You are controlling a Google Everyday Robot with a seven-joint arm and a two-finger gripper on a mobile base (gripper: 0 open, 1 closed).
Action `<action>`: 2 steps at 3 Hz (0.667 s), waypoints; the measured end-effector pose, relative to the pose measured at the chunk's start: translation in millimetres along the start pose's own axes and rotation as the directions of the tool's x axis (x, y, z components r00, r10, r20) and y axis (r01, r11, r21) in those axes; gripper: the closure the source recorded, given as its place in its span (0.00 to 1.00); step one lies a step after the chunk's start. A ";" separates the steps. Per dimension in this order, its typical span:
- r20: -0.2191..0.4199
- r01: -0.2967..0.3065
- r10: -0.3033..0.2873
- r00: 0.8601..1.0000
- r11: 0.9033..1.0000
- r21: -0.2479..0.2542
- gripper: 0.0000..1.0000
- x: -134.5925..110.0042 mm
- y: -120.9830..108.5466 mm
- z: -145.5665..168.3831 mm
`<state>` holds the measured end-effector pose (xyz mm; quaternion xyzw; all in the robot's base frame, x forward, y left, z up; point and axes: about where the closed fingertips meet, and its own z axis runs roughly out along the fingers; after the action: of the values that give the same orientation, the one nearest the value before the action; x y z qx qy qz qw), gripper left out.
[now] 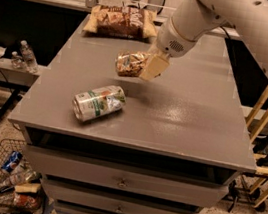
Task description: Move orange can near 7up can
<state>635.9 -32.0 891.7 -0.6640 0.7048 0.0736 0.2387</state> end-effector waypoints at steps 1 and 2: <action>0.006 0.044 -0.044 0.999 0.998 -0.047 1.00 -15.9 9.5 15.0; 0.006 0.053 -0.052 0.999 0.994 -0.094 1.00 -16.8 13.9 29.1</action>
Offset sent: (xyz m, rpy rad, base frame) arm -0.0073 0.0339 -0.0334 -0.0114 0.1059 0.1159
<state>629.4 -3.1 870.6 -0.6926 0.6824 0.1016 0.2104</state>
